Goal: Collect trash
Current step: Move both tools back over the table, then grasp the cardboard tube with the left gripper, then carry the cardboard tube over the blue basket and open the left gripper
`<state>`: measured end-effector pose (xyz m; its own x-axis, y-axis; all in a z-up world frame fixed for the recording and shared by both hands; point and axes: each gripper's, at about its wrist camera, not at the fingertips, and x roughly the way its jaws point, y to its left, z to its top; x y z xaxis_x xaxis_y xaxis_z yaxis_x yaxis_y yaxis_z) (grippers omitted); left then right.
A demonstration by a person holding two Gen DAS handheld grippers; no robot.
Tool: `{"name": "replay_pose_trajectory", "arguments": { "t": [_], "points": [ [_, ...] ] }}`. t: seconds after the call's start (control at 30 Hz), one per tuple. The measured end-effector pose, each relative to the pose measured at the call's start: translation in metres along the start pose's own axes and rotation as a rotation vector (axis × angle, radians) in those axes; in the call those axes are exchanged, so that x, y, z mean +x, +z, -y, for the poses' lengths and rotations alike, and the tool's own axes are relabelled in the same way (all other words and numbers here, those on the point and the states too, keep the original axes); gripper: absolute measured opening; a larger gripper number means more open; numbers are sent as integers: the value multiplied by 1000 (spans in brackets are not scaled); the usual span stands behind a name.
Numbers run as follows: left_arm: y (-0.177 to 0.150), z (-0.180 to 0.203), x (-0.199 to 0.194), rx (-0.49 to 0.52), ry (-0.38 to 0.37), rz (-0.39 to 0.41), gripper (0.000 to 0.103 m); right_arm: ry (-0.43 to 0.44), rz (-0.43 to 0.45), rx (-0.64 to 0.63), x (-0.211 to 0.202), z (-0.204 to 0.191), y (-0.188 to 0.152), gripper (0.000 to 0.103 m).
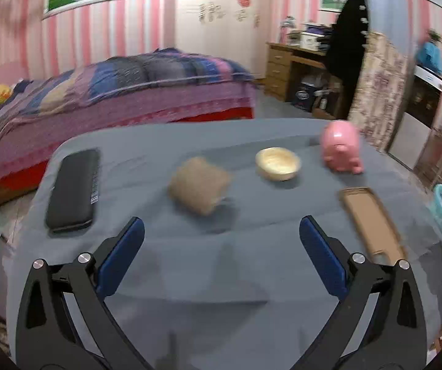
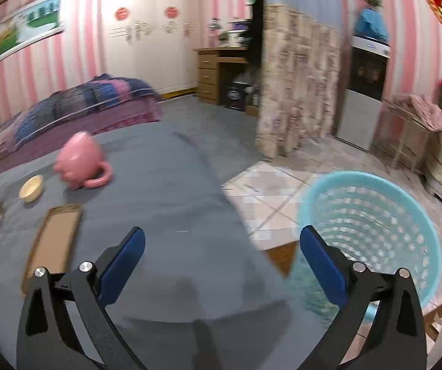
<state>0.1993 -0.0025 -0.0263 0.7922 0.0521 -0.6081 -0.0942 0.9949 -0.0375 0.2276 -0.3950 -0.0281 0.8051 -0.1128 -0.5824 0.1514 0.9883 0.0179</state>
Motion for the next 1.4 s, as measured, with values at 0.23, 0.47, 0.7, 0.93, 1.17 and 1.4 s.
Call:
{"name": "replay_pose_trajectory", "arguments": {
  "t": [0.23, 0.47, 0.7, 0.93, 1.17, 1.4],
  "points": [
    [-7, -43, 21, -19, 16, -40, 97, 84, -49, -56, 12, -62, -7, 98],
    [14, -44, 60, -16, -68, -104, 97, 88, -93, -102, 19, -86, -14, 98],
    [27, -14, 114, 21, -77, -202, 60, 66, -92, -107, 18, -73, -14, 98],
    [30, 33, 89, -9, -157, -172, 6, 29, -51, -92, 6, -42, -3, 98],
    [24, 93, 72, 41, -213, -171, 3, 12, -31, -26, -4, -1, 1, 98],
    [38, 145, 33, 114, -226, -98, 3, -28, 9, 40, -17, 44, 9, 98]
  ]
}}
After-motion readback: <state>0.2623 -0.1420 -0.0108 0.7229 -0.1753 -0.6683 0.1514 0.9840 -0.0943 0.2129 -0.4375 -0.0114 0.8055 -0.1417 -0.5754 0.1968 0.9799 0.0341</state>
